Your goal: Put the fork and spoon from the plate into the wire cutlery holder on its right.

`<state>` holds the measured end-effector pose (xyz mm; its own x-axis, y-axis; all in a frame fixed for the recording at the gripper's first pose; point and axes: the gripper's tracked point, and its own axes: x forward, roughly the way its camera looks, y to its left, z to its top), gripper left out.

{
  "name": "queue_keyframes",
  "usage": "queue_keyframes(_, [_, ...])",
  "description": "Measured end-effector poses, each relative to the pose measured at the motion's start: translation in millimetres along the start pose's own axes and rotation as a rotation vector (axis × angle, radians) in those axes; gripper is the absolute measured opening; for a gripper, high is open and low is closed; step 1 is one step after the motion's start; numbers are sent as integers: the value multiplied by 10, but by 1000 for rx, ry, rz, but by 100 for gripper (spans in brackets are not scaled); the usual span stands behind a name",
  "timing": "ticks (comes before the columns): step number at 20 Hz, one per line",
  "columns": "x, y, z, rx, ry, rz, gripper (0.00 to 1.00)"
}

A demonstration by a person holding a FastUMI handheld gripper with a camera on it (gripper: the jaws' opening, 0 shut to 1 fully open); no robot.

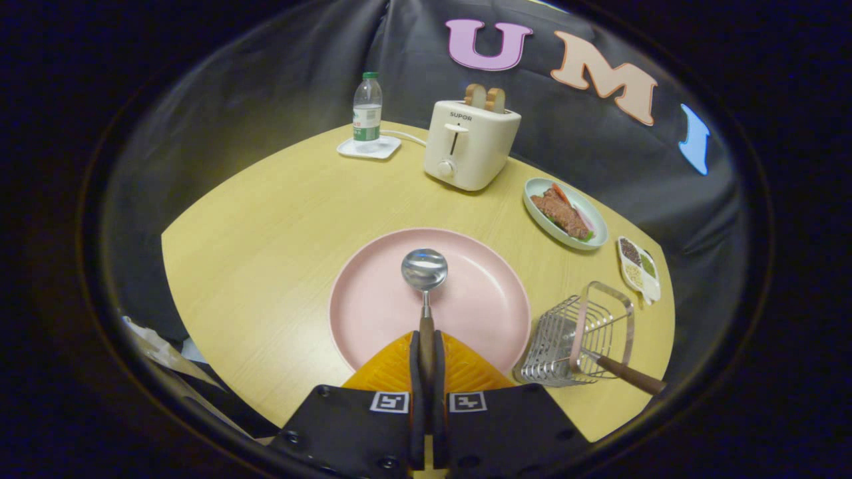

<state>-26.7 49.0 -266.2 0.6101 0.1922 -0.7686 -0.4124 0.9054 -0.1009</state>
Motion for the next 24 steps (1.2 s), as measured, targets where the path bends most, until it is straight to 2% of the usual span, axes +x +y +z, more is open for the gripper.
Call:
queue_keyframes(9, [-320, -461, 167, 13, 46, 2, 8])
queue_keyframes(12, [-395, -717, 143, 14, 64, -41, 8])
queue_keyframes(24, [-727, -1290, -25, 72, 110, -91, 8])
